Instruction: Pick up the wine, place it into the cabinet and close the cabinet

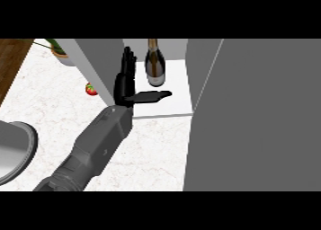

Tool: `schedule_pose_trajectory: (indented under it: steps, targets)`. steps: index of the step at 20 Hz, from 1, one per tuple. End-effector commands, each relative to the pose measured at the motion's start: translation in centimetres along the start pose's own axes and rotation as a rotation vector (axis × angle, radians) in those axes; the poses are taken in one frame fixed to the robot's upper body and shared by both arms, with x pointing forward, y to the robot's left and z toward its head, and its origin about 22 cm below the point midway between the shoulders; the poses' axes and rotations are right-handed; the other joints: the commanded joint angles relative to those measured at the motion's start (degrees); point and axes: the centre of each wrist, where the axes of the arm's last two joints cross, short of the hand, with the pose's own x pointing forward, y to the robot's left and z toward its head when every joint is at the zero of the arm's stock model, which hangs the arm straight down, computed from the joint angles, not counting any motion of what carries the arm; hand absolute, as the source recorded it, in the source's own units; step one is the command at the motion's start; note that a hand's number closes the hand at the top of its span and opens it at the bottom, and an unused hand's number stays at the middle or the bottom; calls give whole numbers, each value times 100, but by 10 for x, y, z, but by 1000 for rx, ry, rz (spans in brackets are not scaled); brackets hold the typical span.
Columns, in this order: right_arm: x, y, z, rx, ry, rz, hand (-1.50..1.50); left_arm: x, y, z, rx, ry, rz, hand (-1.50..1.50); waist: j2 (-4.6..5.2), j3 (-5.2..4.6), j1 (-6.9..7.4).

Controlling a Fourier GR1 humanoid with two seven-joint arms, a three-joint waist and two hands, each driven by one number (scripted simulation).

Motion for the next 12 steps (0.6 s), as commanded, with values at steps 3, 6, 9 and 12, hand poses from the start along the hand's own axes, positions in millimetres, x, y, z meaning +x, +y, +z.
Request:
schedule_pose_trajectory:
  steps: [3, 6, 9, 12]
  targets:
    - [6, -3, 3, -37, -13, -12, -150, -4, -19, 48, -3, 46, 32, -150, -33, 3, 221]
    - [10, -7, 15, -32, -11, 24, -150, 2, -36, 79, -9, 41, 20, -150, -49, 8, 295]
    - [4, -3, 17, -49, -19, 12, -150, 11, -51, 114, -29, 35, 40, -150, -52, 9, 340]
    - [14, -3, 20, -62, -20, 25, -150, 30, -65, 129, -37, -14, 54, -150, -41, 6, 364]
